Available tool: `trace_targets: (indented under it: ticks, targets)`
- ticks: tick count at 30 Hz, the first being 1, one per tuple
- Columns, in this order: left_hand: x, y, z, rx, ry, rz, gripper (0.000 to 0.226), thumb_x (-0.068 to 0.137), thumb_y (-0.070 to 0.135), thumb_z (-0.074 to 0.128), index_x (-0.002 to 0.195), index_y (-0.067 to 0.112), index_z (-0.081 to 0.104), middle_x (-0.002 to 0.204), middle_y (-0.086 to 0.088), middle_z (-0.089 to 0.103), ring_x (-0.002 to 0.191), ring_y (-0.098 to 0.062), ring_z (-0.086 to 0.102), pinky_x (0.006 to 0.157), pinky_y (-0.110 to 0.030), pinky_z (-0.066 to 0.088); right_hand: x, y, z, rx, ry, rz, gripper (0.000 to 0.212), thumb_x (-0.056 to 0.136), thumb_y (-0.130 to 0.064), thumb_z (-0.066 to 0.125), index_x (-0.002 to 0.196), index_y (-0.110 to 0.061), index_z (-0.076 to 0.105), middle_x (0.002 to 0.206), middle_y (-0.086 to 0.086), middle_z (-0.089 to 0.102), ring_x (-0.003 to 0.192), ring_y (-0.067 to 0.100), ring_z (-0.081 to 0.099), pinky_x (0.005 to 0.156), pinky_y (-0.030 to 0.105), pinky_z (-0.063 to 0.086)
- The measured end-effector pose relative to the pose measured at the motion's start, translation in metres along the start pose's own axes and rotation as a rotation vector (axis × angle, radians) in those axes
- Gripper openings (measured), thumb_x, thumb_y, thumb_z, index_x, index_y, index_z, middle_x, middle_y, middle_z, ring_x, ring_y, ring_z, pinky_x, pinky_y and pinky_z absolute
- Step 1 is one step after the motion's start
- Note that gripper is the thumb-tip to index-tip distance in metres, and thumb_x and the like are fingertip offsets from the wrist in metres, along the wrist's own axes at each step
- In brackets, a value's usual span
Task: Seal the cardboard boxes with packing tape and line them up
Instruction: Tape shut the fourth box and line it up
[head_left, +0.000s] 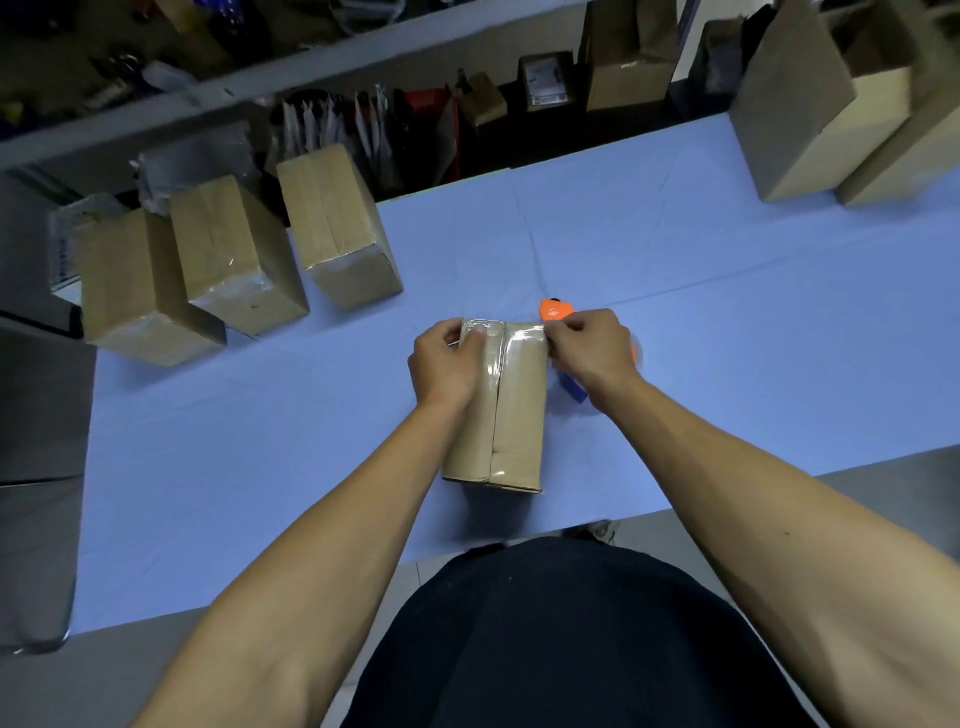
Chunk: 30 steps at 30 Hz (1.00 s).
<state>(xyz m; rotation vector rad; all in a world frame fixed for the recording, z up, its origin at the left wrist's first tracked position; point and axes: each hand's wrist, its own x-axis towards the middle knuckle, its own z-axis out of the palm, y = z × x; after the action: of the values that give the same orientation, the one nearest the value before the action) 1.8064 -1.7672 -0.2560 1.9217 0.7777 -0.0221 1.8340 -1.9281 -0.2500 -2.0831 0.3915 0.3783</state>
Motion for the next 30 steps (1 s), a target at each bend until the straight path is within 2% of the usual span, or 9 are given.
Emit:
trace_targets:
  ticks: [3, 5, 8, 10, 13, 18, 23, 27, 30]
  targets:
    - [0.004, 0.014, -0.006, -0.077, 0.061, -0.007, 0.020, 0.083, 0.033, 0.070, 0.065, 0.038, 0.062, 0.069, 0.030, 0.063, 0.081, 0.006, 0.063, 0.073, -0.021, 0.045, -0.005, -0.019, -0.002, -0.045, 0.041, -0.133, 0.035, 0.087, -0.021, 0.055, 0.055, -0.008, 0.046, 0.054, 0.001, 0.035, 0.058, 0.015, 0.031, 0.055, 0.030, 0.029]
    - [0.008, 0.027, -0.013, -0.129, 0.101, 0.050, 0.015, 0.082, 0.034, 0.069, 0.067, 0.037, 0.066, 0.070, 0.032, 0.065, 0.079, 0.009, 0.063, 0.072, -0.022, 0.048, -0.006, -0.037, -0.003, -0.008, 0.075, -0.230, 0.035, 0.088, -0.021, 0.054, 0.058, -0.008, 0.042, 0.054, -0.001, 0.032, 0.059, 0.014, 0.026, 0.055, 0.029, 0.026]
    - [0.013, 0.050, -0.025, -0.257, 0.137, 0.171, 0.007, 0.083, 0.031, 0.072, 0.078, 0.036, 0.072, 0.080, 0.023, 0.072, 0.083, 0.002, 0.068, 0.079, -0.025, 0.055, -0.007, -0.063, 0.002, 0.117, 0.131, -0.301, 0.020, 0.088, -0.023, 0.055, 0.072, -0.011, 0.056, 0.059, -0.008, 0.049, 0.060, 0.010, 0.040, 0.061, 0.026, 0.035]
    - [0.014, 0.062, -0.033, -0.339, 0.164, 0.240, 0.006, 0.084, 0.029, 0.074, 0.083, 0.035, 0.073, 0.082, 0.022, 0.074, 0.082, 0.003, 0.069, 0.080, -0.023, 0.056, -0.009, -0.076, 0.007, 0.300, 0.141, -0.302, 0.013, 0.088, -0.019, 0.060, 0.091, -0.023, 0.071, 0.075, -0.023, 0.066, 0.075, -0.005, 0.061, 0.075, 0.013, 0.046]
    - [0.014, 0.059, -0.039, -0.452, 0.209, 0.263, 0.010, 0.084, 0.029, 0.078, 0.093, 0.024, 0.077, 0.087, 0.017, 0.076, 0.085, 0.001, 0.071, 0.079, -0.019, 0.056, -0.014, -0.080, 0.019, 0.542, 0.148, -0.312, 0.031, 0.089, -0.005, 0.062, 0.114, -0.022, 0.067, 0.103, -0.017, 0.070, 0.102, -0.006, 0.065, 0.091, 0.014, 0.049]
    - [-0.002, 0.027, -0.036, -0.450, 0.259, 0.180, 0.021, 0.083, 0.020, 0.080, 0.101, 0.010, 0.077, 0.087, 0.015, 0.074, 0.084, 0.004, 0.070, 0.081, -0.016, 0.055, -0.023, -0.058, 0.039, 0.497, 0.133, -0.308, 0.024, 0.092, -0.009, 0.060, 0.109, -0.027, 0.061, 0.102, -0.018, 0.069, 0.097, -0.009, 0.064, 0.082, 0.007, 0.046]
    - [-0.002, 0.025, -0.041, -0.353, 0.290, 0.223, 0.008, 0.085, 0.025, 0.077, 0.082, 0.018, 0.077, 0.074, 0.019, 0.071, 0.074, 0.004, 0.067, 0.070, -0.010, 0.048, -0.016, -0.061, 0.032, 0.379, 0.180, -0.305, 0.007, 0.091, -0.027, 0.065, 0.095, -0.022, 0.067, 0.089, -0.014, 0.073, 0.088, -0.004, 0.067, 0.079, 0.019, 0.051]
    - [-0.004, 0.020, -0.038, -0.224, 0.327, 0.297, 0.021, 0.089, 0.026, 0.072, 0.073, 0.012, 0.070, 0.072, 0.004, 0.069, 0.071, -0.007, 0.064, 0.066, -0.016, 0.046, -0.015, -0.059, 0.025, 0.286, 0.214, -0.302, 0.013, 0.091, -0.030, 0.063, 0.082, -0.020, 0.063, 0.075, -0.015, 0.068, 0.075, -0.001, 0.063, 0.071, 0.024, 0.049]
    - [-0.002, 0.018, -0.038, -0.176, 0.351, 0.307, 0.024, 0.090, 0.023, 0.069, 0.070, 0.010, 0.064, 0.069, 0.000, 0.065, 0.069, -0.016, 0.063, 0.063, -0.024, 0.045, -0.017, -0.061, 0.027, 0.220, 0.224, -0.299, 0.021, 0.092, -0.030, 0.061, 0.078, -0.015, 0.059, 0.073, -0.013, 0.065, 0.077, 0.001, 0.062, 0.075, 0.032, 0.050]
